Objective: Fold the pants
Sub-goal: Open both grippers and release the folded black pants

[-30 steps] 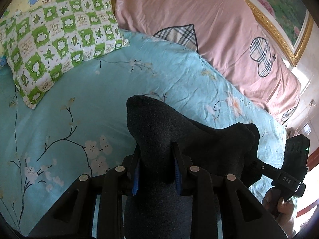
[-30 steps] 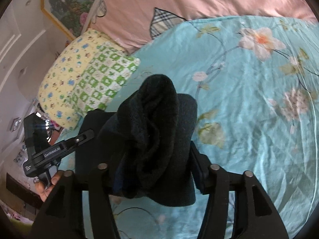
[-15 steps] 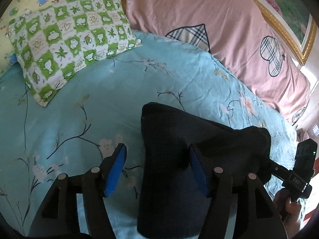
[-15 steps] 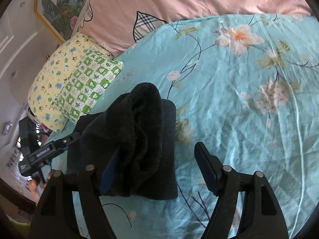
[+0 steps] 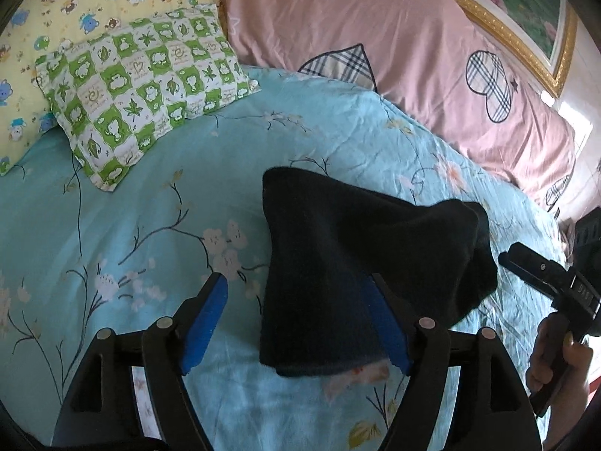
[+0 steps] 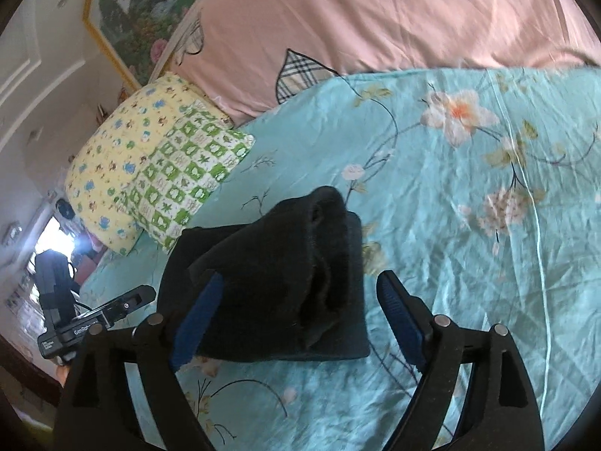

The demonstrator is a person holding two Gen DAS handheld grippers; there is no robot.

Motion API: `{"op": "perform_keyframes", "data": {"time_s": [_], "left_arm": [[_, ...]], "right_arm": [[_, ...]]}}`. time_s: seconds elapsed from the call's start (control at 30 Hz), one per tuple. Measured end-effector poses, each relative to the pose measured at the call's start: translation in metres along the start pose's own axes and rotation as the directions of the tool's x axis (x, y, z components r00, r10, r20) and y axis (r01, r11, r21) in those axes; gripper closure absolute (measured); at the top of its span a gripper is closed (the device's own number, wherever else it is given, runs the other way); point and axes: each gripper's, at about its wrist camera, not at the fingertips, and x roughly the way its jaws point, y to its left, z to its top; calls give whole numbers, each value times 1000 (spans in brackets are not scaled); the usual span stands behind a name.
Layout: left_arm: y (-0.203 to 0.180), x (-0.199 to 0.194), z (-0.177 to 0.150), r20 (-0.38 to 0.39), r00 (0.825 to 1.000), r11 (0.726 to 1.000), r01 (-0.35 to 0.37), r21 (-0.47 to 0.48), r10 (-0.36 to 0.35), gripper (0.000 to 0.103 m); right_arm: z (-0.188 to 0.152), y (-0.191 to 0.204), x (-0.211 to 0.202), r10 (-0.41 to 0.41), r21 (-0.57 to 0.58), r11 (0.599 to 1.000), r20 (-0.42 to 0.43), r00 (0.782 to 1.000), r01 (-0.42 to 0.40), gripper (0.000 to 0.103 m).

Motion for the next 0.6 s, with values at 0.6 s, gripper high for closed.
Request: {"op": "perform_keyframes", "data": {"time_s": [0.6], "left_arm": [[-19, -27, -31, 0, 995, 992, -103, 66, 103, 20]], "right_arm": [[-39, 59, -27, -67, -276, 959, 1, 998, 65, 4]]}}
